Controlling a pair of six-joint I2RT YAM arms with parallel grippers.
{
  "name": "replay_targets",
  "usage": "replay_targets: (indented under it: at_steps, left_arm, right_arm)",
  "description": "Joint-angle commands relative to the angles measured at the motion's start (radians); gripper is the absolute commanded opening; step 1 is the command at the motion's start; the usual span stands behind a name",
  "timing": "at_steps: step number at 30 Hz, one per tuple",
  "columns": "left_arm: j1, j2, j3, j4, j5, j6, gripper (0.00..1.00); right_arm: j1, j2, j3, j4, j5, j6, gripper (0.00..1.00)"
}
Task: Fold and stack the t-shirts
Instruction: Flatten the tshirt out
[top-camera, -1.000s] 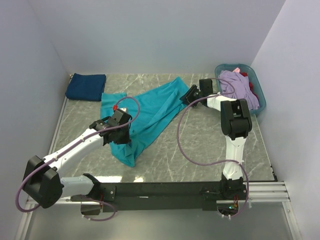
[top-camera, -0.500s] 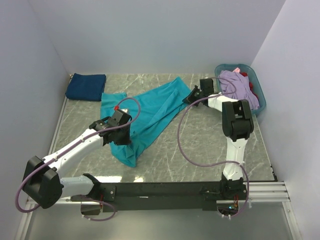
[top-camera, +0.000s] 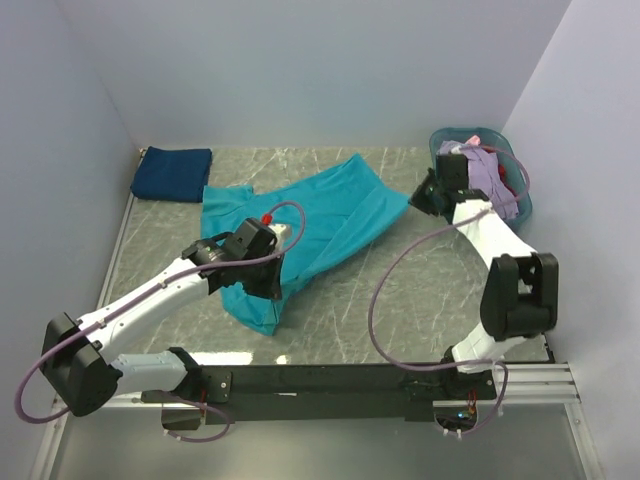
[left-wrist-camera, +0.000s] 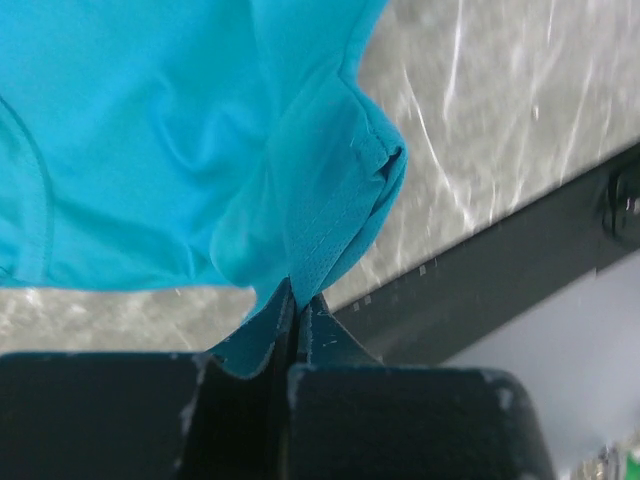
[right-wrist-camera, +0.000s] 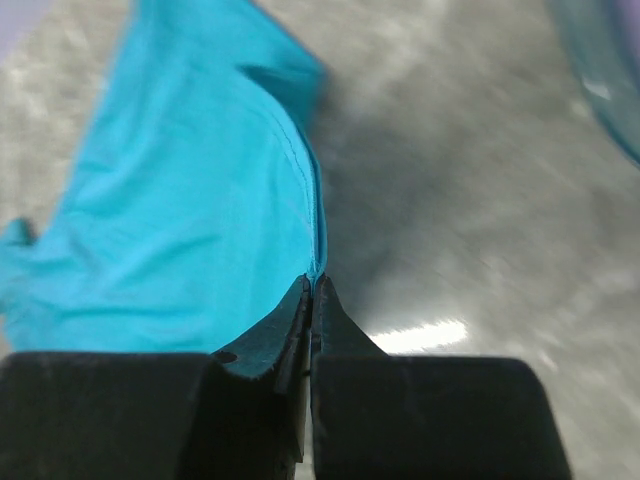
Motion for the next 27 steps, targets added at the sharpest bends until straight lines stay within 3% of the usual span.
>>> replay_targets:
  at_steps: [1,10,15,21,27]
  left_arm:
    - [-0.019,-0.024,0.032,-0.071,0.074,0.034,0.01]
    - [-0.173,-0.017,-0.005,-0.068,0.189,-0.002,0.01]
    - [-0.189,-0.038,-0.006,-0.099,0.2,0.007,0.01]
    - [-0.19,0.014,-0.07,-0.085,0.224,-0.009,0.05]
    - [-0.291,0.051,-0.104,-0.022,0.272,-0.068,0.11]
  right_arm:
    - [-0.02,-0.087,-0.113,-0.124,0.113,-0.021,0.0]
    - [-0.027,-0.315,-0.313,-0.244,0.24,0.022,0.0]
    - [-0.029,-0.429,-0.38,-0.301,0.297,0.016,0.0]
    - [-0.034,-0.469,-0.48,-0.328,0.259,0.026,0.0]
    - [-0.064,-0.49,-0.561,-0.342,0.25,0.031,0.06]
